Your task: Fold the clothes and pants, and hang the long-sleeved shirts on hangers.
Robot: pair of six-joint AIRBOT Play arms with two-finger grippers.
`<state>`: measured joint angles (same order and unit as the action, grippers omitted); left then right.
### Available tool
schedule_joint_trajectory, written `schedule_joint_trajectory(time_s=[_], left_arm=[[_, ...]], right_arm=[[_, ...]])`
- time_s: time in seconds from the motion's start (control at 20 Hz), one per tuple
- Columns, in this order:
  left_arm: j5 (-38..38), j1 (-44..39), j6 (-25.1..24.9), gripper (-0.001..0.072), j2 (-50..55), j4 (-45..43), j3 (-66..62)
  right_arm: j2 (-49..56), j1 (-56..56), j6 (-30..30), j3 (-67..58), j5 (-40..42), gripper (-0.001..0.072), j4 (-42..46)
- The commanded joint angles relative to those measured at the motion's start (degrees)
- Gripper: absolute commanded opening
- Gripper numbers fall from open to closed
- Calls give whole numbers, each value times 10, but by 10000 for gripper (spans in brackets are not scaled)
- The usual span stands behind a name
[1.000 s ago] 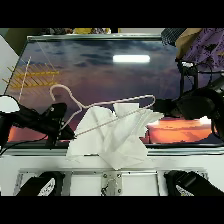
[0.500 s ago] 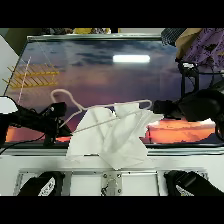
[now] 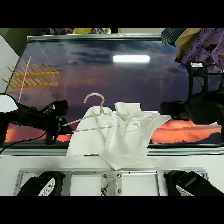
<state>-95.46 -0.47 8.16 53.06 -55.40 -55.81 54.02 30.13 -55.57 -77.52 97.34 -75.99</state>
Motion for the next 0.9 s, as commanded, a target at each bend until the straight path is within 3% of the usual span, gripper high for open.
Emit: schedule_joint_trajectory(time_s=[0.0,0.25,0.85], left_arm=[[1,4,1,23,0,1,-1],[-1,52,-3,23,0,81,-1],[-21,52,-4,23,0,90,-1]], right_arm=[[0,0,1,0,2,22,17],[0,-1,-2,0,2,22,17],[0,-64,-34,0,1,21,1]])
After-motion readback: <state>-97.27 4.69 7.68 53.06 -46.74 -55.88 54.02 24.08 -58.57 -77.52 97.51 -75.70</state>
